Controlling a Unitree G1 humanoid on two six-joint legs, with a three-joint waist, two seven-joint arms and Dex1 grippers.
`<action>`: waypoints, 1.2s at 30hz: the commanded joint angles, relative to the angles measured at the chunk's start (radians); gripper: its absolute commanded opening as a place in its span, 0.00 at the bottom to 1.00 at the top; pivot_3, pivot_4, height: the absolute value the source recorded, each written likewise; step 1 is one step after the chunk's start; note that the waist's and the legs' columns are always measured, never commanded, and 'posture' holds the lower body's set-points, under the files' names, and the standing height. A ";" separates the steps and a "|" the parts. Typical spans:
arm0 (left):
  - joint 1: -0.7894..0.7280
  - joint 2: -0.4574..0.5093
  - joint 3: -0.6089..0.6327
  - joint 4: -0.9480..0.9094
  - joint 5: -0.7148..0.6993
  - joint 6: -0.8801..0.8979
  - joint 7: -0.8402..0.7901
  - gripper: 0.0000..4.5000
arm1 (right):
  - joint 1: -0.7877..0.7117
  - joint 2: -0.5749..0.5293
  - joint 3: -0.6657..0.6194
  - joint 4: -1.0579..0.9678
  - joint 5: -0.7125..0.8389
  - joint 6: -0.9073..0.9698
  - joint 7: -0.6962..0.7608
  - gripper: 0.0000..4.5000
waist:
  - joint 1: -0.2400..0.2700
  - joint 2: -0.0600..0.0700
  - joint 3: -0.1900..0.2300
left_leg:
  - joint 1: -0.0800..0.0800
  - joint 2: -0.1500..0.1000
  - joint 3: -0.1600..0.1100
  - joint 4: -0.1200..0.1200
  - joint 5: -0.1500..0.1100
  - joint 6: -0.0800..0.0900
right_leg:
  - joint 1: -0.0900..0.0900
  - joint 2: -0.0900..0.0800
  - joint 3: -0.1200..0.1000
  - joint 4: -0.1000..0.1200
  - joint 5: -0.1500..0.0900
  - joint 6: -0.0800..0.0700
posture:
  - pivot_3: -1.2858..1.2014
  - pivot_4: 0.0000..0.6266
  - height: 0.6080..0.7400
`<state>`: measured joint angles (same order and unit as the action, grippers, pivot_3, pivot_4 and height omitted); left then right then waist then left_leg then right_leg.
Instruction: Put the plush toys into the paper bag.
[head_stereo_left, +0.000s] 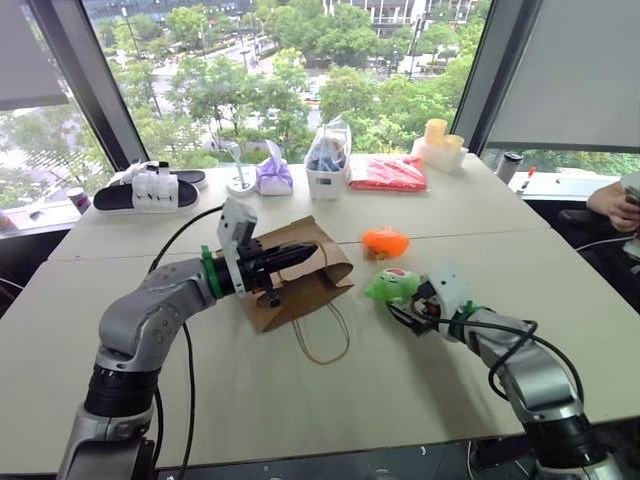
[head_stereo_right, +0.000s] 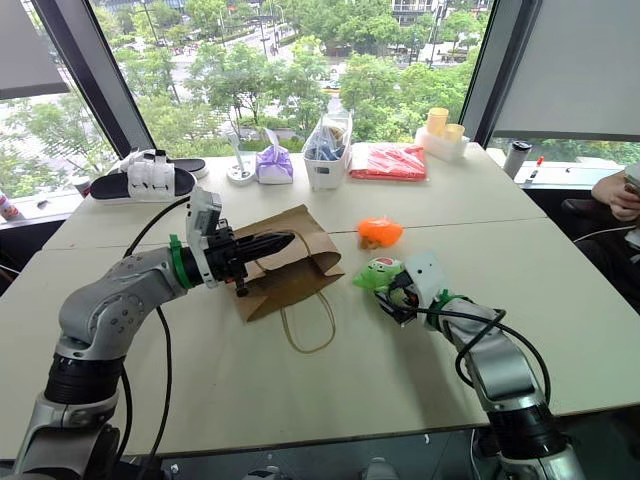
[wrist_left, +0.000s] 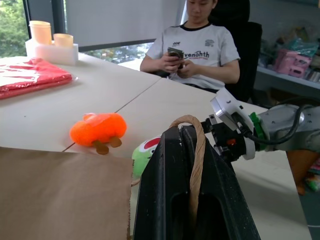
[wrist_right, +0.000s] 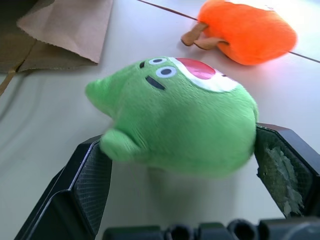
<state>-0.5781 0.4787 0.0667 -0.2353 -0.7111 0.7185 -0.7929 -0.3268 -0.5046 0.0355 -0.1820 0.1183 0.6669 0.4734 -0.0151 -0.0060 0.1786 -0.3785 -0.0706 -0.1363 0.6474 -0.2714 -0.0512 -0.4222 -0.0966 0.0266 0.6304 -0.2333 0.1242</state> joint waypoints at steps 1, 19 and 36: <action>-0.014 0.012 0.028 -0.026 -0.012 -0.007 0.011 0.00 | -0.037 0.015 0.010 0.023 -0.014 -0.046 -0.005 0.94 | 0.000 0.000 0.000 | 0.000 0.000 0.000 0.000 0.000 0.000 | 0.000 0.000 0.000 0.000 0.000 0.000 | 0.52 0.24 1.00; -0.096 0.018 0.061 0.020 -0.068 0.036 0.035 0.00 | 0.063 -0.056 -0.103 -0.403 0.219 0.164 0.115 0.01 | 0.003 0.000 0.000 | -0.002 0.000 -0.002 0.000 0.000 0.000 | -0.001 0.000 -0.001 0.000 0.000 0.000 | 0.52 0.24 1.00; -0.133 -0.018 0.011 0.023 -0.097 0.087 0.002 0.00 | -0.181 0.297 0.254 -0.064 0.032 0.011 -0.141 0.01 | -0.001 0.000 0.000 | -0.002 0.000 -0.001 0.000 0.001 -0.001 | -0.002 0.000 0.000 0.000 0.000 0.000 | 0.52 0.24 1.00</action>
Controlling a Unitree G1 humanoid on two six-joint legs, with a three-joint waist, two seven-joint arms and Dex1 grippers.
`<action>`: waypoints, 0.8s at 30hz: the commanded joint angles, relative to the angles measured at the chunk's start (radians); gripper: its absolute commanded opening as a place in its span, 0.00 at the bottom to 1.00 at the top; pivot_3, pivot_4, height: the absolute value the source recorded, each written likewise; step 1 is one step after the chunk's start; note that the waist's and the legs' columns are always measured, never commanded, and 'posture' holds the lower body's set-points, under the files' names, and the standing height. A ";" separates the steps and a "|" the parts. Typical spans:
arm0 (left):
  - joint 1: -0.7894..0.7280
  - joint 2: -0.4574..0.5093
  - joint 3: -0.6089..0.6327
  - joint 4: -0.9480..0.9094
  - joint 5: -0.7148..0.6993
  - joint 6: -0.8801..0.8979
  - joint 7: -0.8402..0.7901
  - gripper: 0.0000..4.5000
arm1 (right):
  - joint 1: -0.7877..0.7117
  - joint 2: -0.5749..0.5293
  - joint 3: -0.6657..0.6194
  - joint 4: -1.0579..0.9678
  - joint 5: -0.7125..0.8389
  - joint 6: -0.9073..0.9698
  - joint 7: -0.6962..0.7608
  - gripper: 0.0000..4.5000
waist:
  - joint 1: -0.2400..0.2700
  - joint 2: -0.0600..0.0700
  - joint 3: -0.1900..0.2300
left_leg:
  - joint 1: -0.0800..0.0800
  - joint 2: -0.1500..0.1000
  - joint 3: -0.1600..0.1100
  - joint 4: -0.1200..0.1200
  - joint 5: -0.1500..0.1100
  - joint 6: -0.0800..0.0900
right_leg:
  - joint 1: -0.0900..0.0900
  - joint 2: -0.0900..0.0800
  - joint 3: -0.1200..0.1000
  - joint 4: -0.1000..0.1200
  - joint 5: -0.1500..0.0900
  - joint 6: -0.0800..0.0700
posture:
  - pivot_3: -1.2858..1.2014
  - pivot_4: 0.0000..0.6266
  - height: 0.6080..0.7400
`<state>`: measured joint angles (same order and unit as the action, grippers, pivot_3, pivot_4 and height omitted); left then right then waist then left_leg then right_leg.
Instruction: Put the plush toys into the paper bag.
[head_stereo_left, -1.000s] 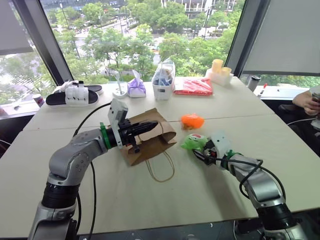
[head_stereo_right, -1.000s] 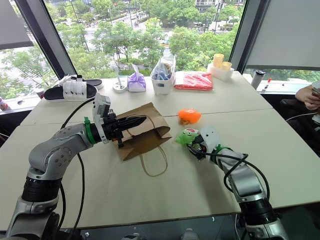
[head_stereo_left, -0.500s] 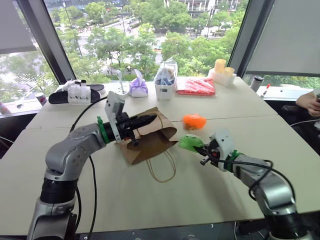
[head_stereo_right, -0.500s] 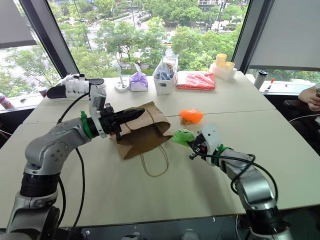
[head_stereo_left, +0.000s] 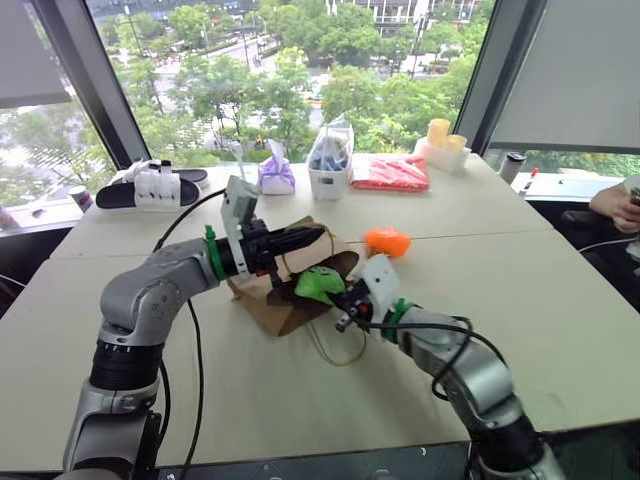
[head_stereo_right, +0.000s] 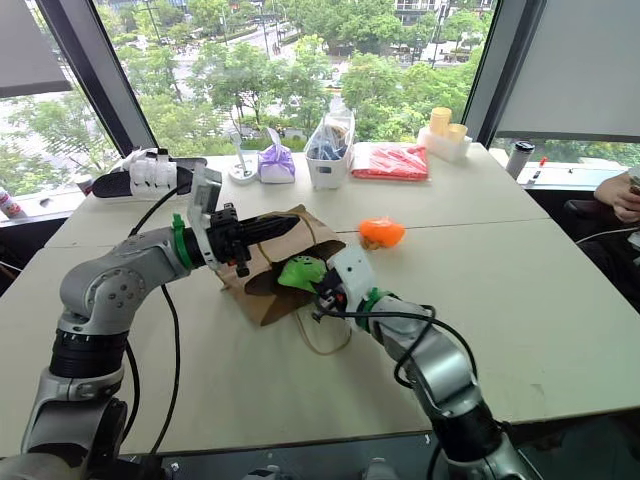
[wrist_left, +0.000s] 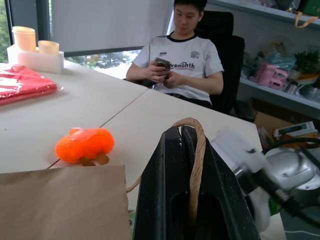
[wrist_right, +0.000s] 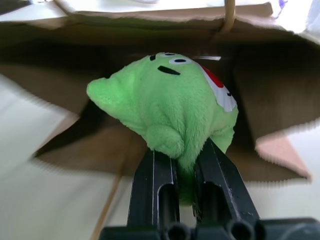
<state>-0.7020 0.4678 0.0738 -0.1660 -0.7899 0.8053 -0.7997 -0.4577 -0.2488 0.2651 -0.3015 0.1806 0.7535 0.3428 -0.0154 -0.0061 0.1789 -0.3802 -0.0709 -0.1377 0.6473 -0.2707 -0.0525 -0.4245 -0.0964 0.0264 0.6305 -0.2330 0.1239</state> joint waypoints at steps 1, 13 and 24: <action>-0.008 -0.012 0.004 -0.047 -0.017 -0.003 0.014 0.00 | -0.066 0.062 0.034 0.088 -0.038 -0.095 -0.009 0.01 | -0.002 0.000 0.000 | 0.000 0.000 0.000 0.000 0.000 0.000 | 0.000 0.000 0.000 0.000 0.000 0.000 | 0.52 0.24 1.00; 0.008 -0.061 0.028 -0.057 -0.020 -0.027 0.094 0.00 | -0.079 0.125 0.108 0.245 -0.094 -0.216 0.062 0.73 | -0.005 0.000 0.000 | 0.000 0.000 0.000 -0.001 0.000 0.000 | -0.001 0.000 0.000 0.000 0.000 0.000 | 0.52 0.24 1.00; 0.055 -0.023 0.049 -0.074 -0.043 -0.015 0.086 0.00 | 0.096 -0.134 -0.193 -0.208 0.184 0.046 0.261 1.00 | 0.003 0.000 0.000 | -0.002 0.000 -0.001 0.000 0.000 0.000 | -0.001 0.000 0.000 -0.001 0.000 0.000 | 0.52 0.24 1.00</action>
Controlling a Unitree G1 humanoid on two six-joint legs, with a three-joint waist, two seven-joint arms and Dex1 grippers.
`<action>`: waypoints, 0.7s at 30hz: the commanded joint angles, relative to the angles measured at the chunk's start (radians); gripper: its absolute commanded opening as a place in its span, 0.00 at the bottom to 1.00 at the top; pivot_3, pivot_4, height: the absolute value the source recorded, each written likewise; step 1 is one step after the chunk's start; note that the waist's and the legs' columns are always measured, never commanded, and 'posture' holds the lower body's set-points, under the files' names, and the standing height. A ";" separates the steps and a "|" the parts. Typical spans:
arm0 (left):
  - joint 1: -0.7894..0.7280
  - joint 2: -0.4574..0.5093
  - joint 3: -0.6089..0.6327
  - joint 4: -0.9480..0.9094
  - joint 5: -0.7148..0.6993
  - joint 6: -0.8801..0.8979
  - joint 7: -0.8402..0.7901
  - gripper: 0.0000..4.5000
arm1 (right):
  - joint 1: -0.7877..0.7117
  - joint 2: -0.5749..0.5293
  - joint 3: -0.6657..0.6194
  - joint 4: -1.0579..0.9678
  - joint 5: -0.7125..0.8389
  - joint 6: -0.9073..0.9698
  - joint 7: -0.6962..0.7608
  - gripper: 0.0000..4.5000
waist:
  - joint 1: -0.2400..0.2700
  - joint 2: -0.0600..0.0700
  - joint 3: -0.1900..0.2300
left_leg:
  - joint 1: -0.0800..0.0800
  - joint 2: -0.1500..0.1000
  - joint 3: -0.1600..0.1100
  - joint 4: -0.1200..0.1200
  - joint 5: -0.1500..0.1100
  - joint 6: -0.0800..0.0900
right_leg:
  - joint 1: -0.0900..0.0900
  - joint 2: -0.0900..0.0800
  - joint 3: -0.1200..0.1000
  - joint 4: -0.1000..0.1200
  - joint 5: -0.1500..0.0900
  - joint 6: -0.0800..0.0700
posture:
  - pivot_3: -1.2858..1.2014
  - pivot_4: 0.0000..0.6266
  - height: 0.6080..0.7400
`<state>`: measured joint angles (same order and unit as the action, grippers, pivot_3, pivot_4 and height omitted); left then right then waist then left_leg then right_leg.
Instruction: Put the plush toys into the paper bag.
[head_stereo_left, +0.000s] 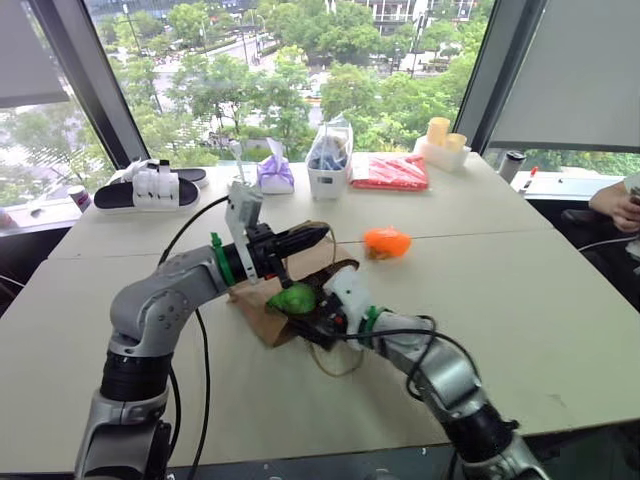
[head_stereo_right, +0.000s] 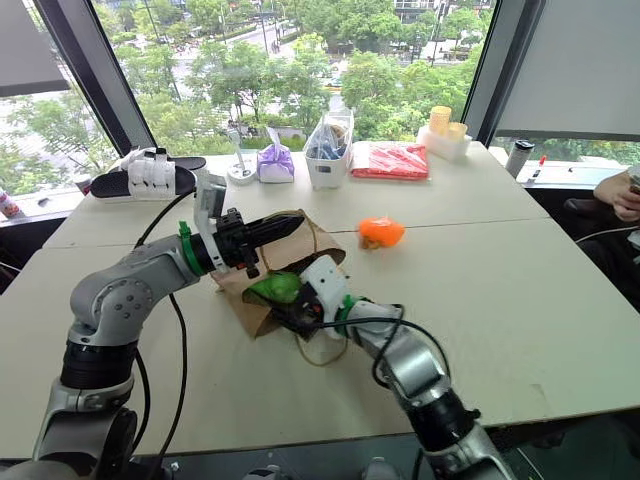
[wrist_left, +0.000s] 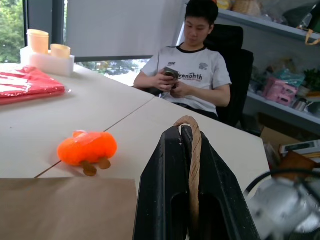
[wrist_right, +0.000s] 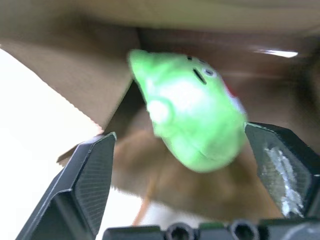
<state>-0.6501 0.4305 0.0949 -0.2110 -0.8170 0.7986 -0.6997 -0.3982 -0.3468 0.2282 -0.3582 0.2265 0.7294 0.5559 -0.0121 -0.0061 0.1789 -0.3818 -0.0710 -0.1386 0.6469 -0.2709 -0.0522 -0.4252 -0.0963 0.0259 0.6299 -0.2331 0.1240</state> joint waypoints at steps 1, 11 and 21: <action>0.005 0.019 0.028 -0.027 -0.017 -0.010 -0.017 0.00 | 0.055 -0.051 -0.213 -0.175 0.185 0.090 0.059 1.00 | 0.000 0.000 0.000 | 0.000 0.000 0.000 0.000 0.000 0.000 | 0.000 0.000 0.000 0.000 0.000 0.000 | 0.52 0.24 1.00; 0.004 0.040 0.040 0.000 -0.012 -0.019 -0.040 0.00 | -0.107 -0.164 -0.342 0.378 0.029 -0.148 -0.042 1.00 | -0.009 0.000 0.001 | 0.003 0.001 0.003 0.000 0.000 0.001 | 0.002 0.000 0.001 0.000 0.000 0.000 | 0.52 0.24 1.00; 0.023 0.036 0.047 -0.048 -0.020 -0.011 -0.006 0.00 | -0.593 -0.022 -0.287 1.269 -0.150 -0.573 -0.199 1.00 | -0.029 0.000 0.001 | 0.002 0.001 0.005 -0.001 0.001 -0.001 | 0.000 0.000 0.002 0.000 0.001 -0.001 | 0.52 0.24 1.00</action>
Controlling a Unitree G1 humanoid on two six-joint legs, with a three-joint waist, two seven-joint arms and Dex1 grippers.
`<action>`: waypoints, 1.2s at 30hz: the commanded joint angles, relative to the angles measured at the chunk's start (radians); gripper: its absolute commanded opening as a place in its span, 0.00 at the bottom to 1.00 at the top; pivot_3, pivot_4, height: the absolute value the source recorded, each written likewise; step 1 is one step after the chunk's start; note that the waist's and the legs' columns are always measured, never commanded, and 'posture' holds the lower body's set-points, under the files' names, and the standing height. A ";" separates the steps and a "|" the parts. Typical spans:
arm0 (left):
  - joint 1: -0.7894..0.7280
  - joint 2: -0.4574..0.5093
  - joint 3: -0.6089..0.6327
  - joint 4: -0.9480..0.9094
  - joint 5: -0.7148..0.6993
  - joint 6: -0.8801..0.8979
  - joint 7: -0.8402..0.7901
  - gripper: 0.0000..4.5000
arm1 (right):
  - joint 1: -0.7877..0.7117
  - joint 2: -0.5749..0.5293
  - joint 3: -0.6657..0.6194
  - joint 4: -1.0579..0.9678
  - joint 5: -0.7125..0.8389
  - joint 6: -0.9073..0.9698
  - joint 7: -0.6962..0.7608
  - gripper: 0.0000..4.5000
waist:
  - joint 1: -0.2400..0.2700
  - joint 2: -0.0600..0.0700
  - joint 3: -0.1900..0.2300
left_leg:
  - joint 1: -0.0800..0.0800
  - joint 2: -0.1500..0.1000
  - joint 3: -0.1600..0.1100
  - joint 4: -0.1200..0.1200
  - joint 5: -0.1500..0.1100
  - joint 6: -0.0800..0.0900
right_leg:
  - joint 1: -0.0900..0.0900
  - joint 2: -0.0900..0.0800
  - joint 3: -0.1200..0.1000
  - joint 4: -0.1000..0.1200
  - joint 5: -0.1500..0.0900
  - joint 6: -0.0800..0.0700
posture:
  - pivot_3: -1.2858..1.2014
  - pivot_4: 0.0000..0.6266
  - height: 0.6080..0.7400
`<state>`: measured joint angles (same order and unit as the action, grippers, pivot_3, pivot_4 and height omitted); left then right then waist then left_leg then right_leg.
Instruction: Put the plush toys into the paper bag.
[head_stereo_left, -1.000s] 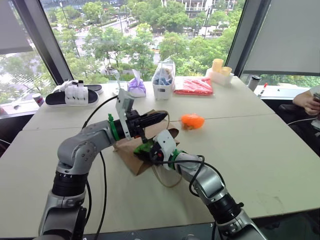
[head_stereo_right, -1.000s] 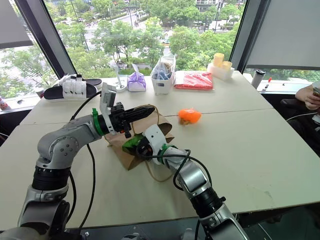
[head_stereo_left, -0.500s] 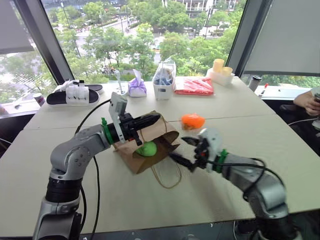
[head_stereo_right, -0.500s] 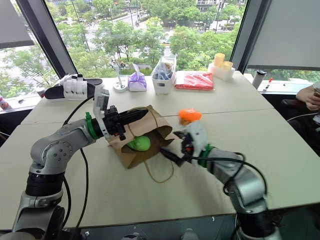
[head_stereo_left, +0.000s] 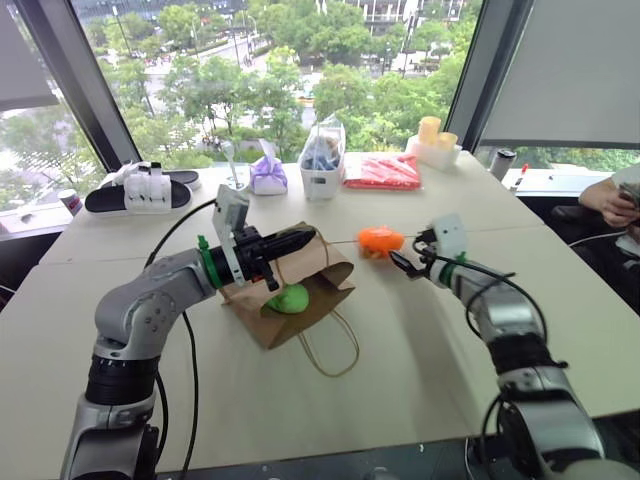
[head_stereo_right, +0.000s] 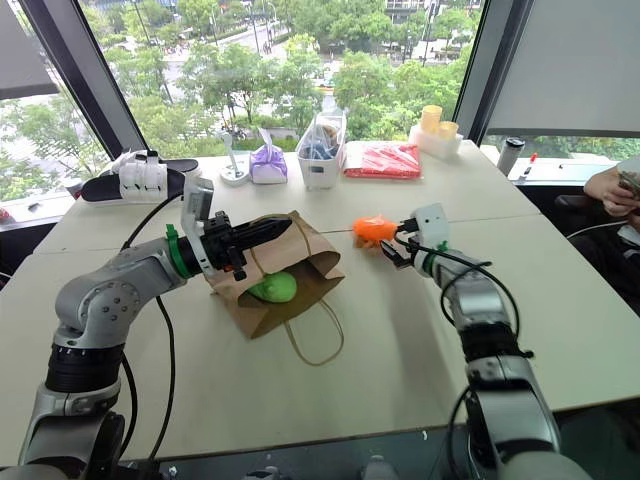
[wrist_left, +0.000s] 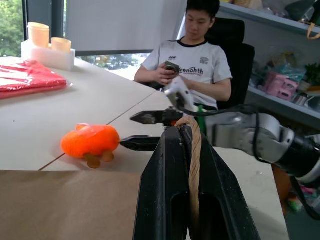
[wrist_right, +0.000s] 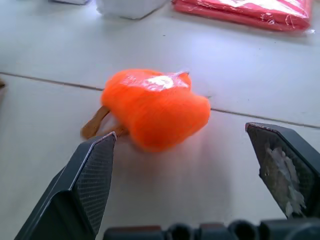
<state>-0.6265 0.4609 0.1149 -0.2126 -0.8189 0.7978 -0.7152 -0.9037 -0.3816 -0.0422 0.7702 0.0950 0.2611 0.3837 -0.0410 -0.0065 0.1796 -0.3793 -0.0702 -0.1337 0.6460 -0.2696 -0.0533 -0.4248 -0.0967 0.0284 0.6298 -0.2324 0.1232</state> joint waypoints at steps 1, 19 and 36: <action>0.001 0.006 0.027 -0.050 -0.020 -0.009 0.011 0.00 | -0.112 0.018 -0.018 0.191 -0.023 -0.129 -0.028 1.00 | 0.000 0.000 0.000 | 0.000 0.000 -0.001 0.000 0.000 0.000 | 0.000 0.000 0.000 0.000 0.000 0.000 | 0.52 0.24 1.00; 0.012 0.009 0.043 -0.080 -0.030 -0.009 0.066 0.00 | -0.269 0.090 -0.050 0.501 -0.078 -0.228 -0.070 0.01 | -0.003 0.000 0.000 | 0.000 0.000 -0.001 0.000 0.000 0.000 | -0.001 0.000 0.000 0.001 0.000 0.000 | 0.52 0.24 1.00; -0.095 0.009 0.016 0.058 -0.041 0.020 -0.010 0.00 | 0.784 -0.242 -0.140 -1.513 0.296 0.759 0.184 0.01 | 0.011 0.001 0.000 | -0.008 0.000 -0.001 0.003 -0.002 0.003 | -0.007 0.000 0.000 0.000 -0.001 0.001 | 0.52 0.24 1.00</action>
<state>-0.7032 0.4596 0.1121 -0.1473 -0.8422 0.8183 -0.7158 -0.1159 -0.6189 -0.1600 -0.6602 0.3473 0.9903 0.5637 -0.0300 -0.0058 0.1800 -0.3839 -0.0704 -0.1344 0.6486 -0.2715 -0.0501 -0.4275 -0.0966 0.0276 0.6295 -0.2330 0.1243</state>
